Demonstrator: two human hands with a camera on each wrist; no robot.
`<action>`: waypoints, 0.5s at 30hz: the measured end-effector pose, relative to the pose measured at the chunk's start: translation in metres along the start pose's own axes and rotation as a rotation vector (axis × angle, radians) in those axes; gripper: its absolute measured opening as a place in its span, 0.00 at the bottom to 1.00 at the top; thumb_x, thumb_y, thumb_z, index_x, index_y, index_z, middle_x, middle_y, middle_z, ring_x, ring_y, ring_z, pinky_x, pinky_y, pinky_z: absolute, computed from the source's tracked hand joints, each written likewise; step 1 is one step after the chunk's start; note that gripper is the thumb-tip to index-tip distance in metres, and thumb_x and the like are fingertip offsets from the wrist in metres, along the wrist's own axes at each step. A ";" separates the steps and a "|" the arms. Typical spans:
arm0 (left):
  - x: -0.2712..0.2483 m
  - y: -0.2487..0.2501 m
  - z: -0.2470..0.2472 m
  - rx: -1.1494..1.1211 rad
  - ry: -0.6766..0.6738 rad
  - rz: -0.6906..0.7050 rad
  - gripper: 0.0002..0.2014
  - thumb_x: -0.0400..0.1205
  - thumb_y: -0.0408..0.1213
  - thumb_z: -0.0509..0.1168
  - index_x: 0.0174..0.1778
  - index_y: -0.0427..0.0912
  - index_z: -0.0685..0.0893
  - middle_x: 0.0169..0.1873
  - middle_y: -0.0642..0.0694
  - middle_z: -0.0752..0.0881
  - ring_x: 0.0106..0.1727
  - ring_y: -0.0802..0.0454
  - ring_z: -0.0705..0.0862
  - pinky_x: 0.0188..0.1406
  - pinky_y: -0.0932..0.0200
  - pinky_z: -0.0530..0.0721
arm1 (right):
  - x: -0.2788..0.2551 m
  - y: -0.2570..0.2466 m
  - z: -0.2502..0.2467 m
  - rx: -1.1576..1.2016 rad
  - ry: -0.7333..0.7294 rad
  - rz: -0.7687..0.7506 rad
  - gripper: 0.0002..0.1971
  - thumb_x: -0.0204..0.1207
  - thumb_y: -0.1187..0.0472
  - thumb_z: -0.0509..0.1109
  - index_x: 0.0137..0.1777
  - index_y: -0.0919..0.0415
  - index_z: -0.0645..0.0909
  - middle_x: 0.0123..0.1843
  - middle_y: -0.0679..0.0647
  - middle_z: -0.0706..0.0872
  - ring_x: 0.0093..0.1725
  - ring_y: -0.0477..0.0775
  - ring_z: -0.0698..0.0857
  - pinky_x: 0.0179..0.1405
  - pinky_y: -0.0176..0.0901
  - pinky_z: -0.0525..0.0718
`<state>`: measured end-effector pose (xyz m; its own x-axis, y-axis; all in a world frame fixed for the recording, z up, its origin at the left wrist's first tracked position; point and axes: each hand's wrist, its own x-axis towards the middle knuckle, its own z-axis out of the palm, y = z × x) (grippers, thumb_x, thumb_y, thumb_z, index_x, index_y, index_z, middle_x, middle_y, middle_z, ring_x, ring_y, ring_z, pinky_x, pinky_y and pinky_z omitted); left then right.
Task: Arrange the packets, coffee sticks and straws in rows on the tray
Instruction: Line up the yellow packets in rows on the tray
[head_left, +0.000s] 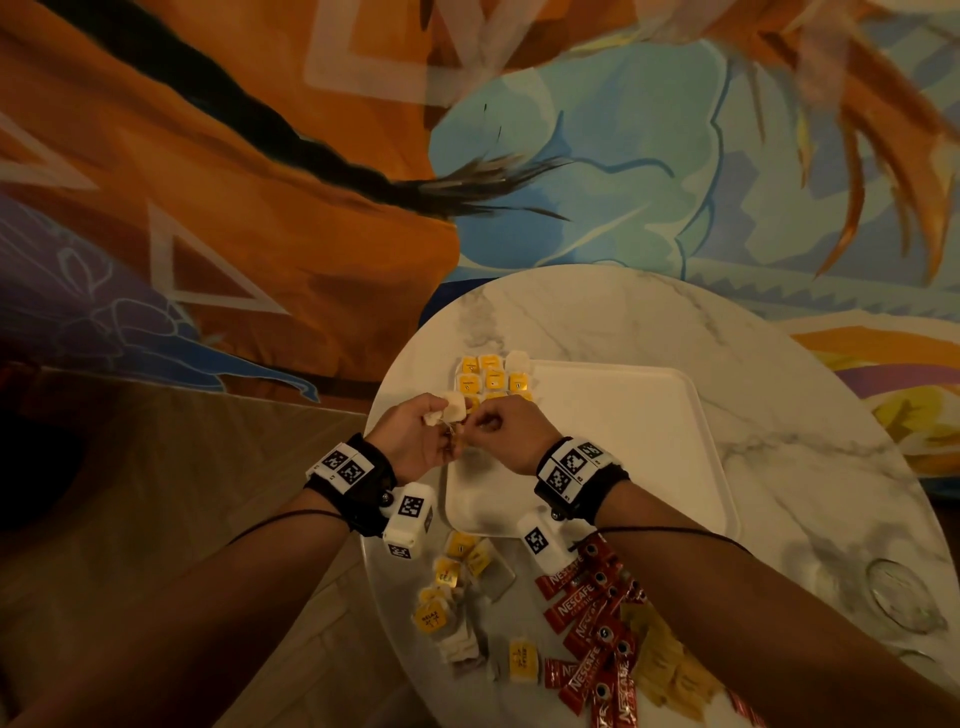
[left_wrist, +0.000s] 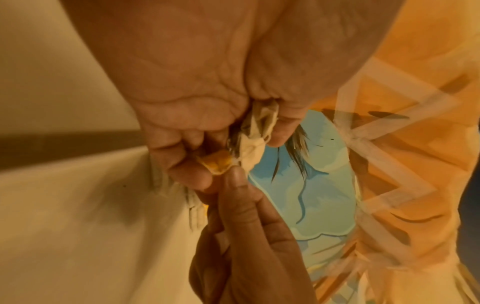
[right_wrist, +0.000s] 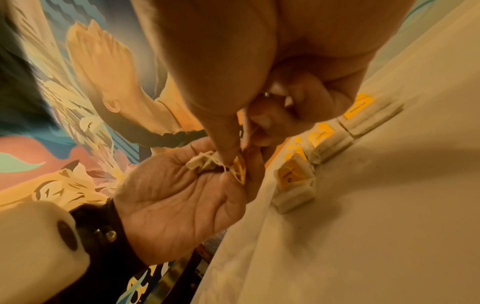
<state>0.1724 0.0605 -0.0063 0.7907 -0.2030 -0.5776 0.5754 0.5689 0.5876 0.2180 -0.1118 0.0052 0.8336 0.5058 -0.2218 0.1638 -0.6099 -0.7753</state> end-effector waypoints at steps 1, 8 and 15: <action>0.000 0.000 0.001 0.007 0.007 0.004 0.16 0.84 0.42 0.57 0.58 0.40 0.87 0.46 0.41 0.86 0.42 0.48 0.83 0.43 0.52 0.80 | 0.000 0.000 0.000 0.007 0.005 -0.010 0.05 0.76 0.55 0.76 0.43 0.55 0.91 0.40 0.44 0.90 0.39 0.37 0.84 0.43 0.32 0.78; -0.002 0.004 0.002 0.021 0.033 0.020 0.15 0.87 0.41 0.58 0.62 0.38 0.83 0.49 0.39 0.89 0.45 0.44 0.89 0.48 0.51 0.86 | -0.004 0.004 -0.010 0.055 0.055 -0.039 0.05 0.73 0.54 0.75 0.38 0.50 0.91 0.40 0.42 0.91 0.42 0.39 0.86 0.47 0.34 0.82; -0.003 0.000 0.013 0.047 -0.016 0.004 0.21 0.89 0.40 0.52 0.73 0.34 0.77 0.56 0.35 0.87 0.39 0.46 0.90 0.46 0.49 0.88 | -0.006 0.006 -0.003 -0.063 0.024 -0.040 0.11 0.70 0.46 0.80 0.46 0.51 0.90 0.39 0.46 0.90 0.40 0.42 0.86 0.42 0.33 0.82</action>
<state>0.1723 0.0504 0.0030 0.7961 -0.2140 -0.5660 0.5811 0.5316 0.6163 0.2157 -0.1200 0.0040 0.8384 0.5157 -0.1766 0.2293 -0.6276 -0.7440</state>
